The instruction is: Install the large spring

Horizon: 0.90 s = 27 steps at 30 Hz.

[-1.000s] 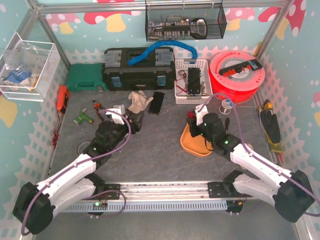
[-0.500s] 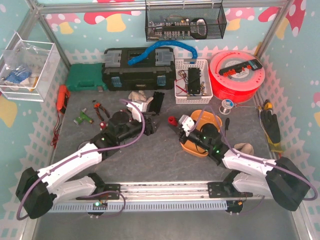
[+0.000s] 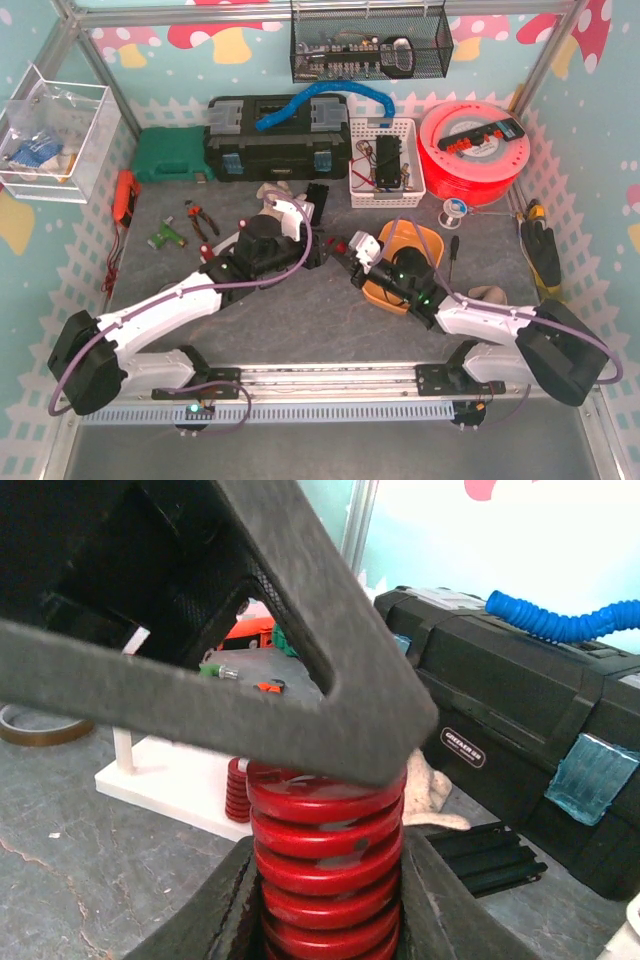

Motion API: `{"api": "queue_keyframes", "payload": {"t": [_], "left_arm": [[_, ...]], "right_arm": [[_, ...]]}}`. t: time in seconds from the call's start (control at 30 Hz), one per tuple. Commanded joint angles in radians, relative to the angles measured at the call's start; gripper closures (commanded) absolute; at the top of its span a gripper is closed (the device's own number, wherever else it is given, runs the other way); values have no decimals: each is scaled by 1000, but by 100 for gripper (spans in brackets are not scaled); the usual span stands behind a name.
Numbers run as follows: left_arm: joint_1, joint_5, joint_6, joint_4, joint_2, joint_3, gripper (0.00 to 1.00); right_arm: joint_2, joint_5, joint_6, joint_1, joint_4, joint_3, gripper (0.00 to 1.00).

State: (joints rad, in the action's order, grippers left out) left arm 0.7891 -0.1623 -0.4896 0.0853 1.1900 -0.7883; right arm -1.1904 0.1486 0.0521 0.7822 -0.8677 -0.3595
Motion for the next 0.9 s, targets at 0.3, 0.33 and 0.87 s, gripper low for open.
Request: {"api": "queue_keyframes", "payload": {"t": [0.3, 0.33, 0.87], "left_arm": [[16, -33, 9, -42, 62, -54, 58], [16, -35, 9, -43, 62, -53, 60], [16, 92, 5, -109, 16, -44, 100]], "right_arm": [[-50, -36, -60, 14, -72, -62, 90], [-52, -37, -64, 14, -73, -61, 90], [-25, -59, -89, 14, 73, -81, 28]]}}
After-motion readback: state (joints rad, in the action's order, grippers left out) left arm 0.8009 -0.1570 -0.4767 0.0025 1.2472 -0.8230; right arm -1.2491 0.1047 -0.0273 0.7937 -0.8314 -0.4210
